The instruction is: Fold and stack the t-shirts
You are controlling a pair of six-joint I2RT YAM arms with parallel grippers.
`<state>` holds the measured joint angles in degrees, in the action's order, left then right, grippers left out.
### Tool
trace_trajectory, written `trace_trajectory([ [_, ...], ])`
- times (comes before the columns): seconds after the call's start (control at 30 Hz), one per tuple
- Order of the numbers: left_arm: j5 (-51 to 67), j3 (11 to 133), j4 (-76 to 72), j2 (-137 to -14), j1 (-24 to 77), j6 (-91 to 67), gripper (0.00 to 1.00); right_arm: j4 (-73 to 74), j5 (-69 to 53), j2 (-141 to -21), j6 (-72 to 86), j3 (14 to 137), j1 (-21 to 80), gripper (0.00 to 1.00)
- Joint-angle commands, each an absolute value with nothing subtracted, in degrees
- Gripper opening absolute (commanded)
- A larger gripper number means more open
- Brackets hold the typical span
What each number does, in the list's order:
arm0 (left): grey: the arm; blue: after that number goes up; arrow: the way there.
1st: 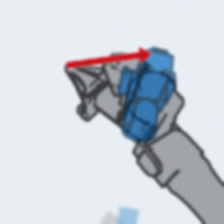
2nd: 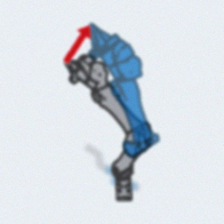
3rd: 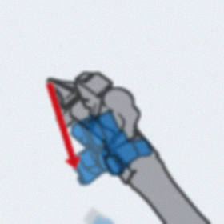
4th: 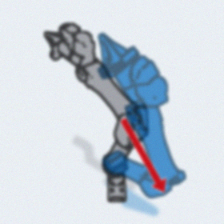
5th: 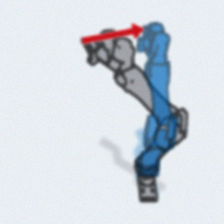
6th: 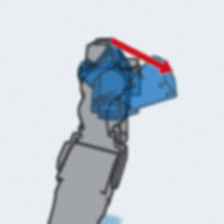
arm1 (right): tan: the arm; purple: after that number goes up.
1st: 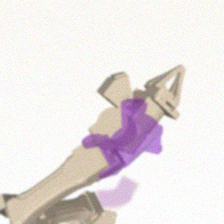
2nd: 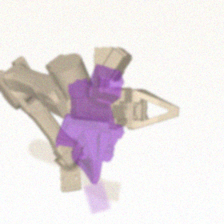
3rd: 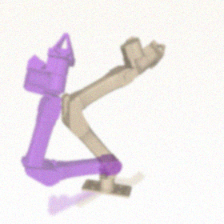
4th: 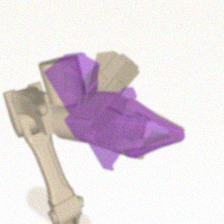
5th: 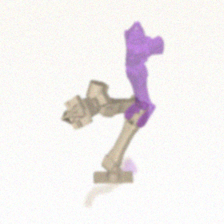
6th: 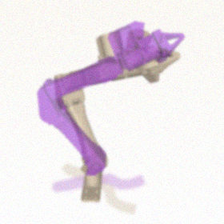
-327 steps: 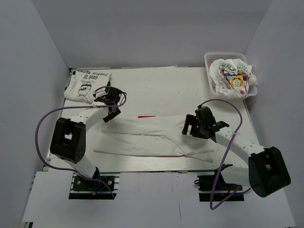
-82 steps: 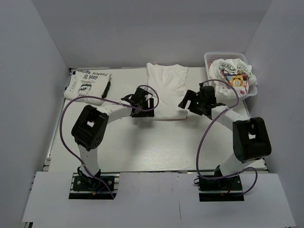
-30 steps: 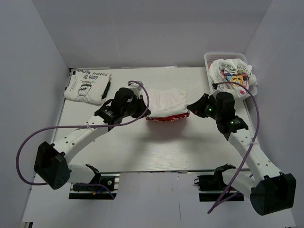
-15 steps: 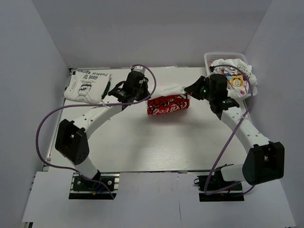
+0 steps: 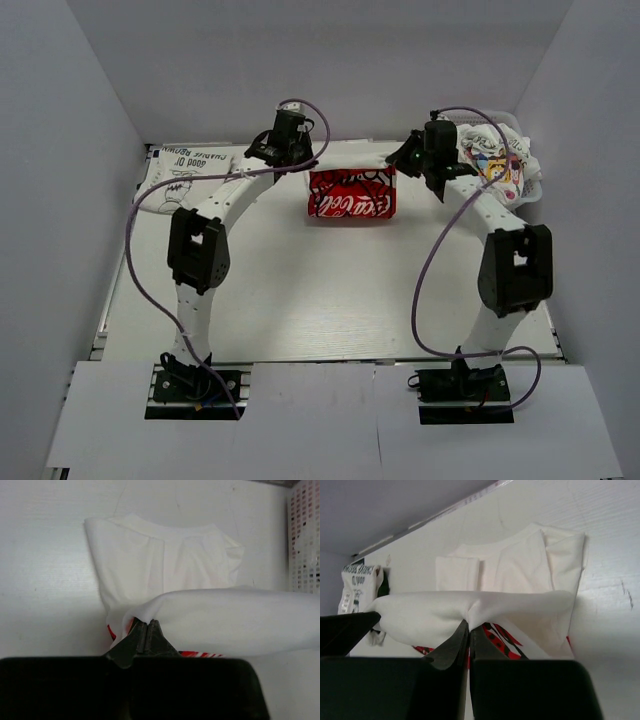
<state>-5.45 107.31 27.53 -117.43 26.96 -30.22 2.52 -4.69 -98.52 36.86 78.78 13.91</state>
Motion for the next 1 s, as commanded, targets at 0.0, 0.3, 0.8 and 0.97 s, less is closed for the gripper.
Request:
trace_trajectory([
  [0.0,-1.6,117.3,28.7,-125.8,24.1,-28.4,0.0,2.7,-1.8,-106.9,37.0,87.8,12.0,0.0],
  [0.3,0.6,132.9,18.8,-142.5,20.7,-28.4,0.85,10.6,-8.3,-136.6,38.8,118.4,10.3,0.9],
  [0.8,18.0,117.9,9.9,-129.9,23.2,-25.6,1.0,-7.4,-11.8,-112.3,38.1,87.9,12.2,0.9],
  [0.97,25.5,111.1,7.6,-130.6,25.3,-26.1,1.0,-8.3,-13.3,-116.5,41.9,86.6,12.5,0.9],
])
